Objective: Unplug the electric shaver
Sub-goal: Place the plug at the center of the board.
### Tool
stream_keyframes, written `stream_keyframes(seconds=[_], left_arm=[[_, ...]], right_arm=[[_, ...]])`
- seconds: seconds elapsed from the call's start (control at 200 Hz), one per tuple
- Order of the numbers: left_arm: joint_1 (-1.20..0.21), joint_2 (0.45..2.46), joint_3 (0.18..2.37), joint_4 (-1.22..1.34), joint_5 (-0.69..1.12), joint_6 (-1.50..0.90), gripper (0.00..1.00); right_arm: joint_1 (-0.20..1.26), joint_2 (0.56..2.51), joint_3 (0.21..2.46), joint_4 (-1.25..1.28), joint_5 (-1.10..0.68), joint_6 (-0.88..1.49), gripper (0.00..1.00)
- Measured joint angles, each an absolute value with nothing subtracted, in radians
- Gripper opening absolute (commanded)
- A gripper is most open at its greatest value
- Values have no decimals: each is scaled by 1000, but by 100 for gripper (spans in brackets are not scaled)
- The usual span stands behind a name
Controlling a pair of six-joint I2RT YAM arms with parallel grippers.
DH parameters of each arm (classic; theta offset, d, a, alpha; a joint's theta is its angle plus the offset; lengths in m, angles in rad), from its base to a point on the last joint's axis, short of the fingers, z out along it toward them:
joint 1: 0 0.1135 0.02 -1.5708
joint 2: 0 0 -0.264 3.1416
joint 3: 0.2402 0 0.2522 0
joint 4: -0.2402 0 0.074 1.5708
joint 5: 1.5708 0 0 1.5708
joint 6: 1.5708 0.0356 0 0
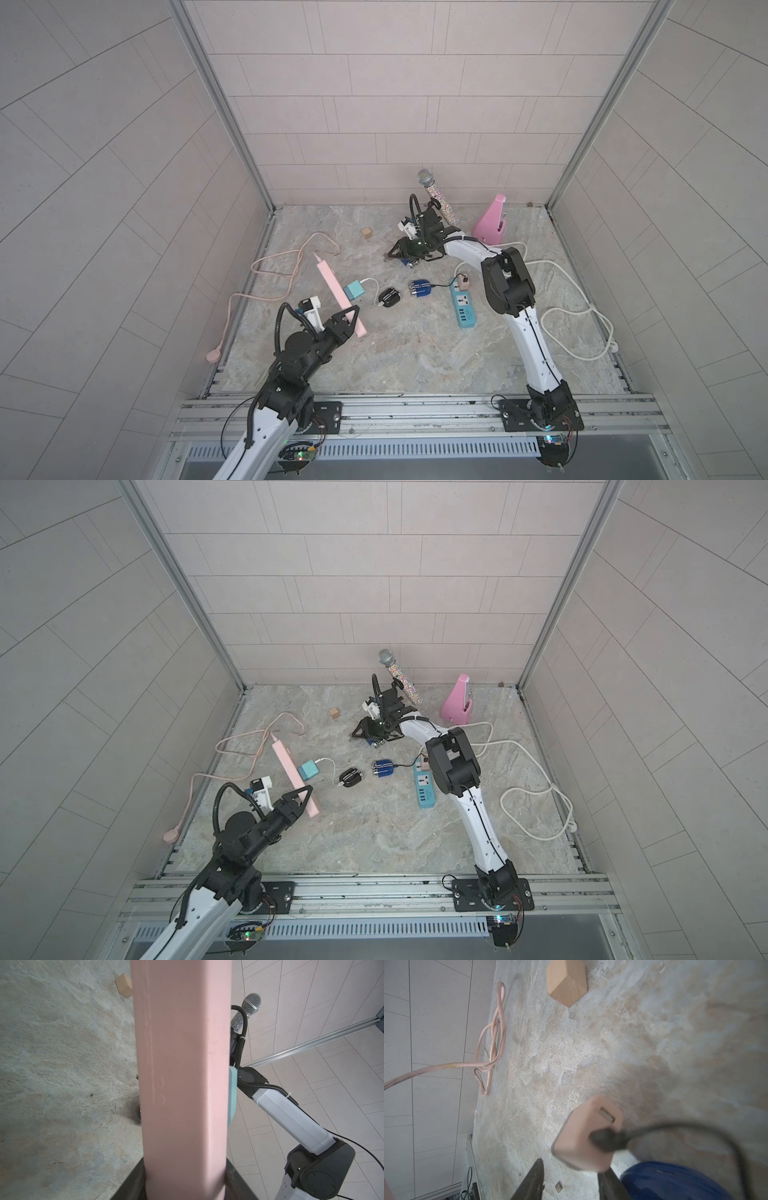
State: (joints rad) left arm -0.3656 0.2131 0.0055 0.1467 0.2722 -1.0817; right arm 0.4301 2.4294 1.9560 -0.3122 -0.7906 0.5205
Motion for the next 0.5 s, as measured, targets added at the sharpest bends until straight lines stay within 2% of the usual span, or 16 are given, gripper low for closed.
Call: stream_keyframes(seconds=[0.34, 0.5], left_arm=[[-366, 191, 6, 110, 273, -1082, 29], [-366, 170, 6, 91, 272, -1082, 32]], right_arm=[[432, 2427, 1952, -319, -806, 517, 49], [440, 2362, 1851, -318, -801, 501, 50]])
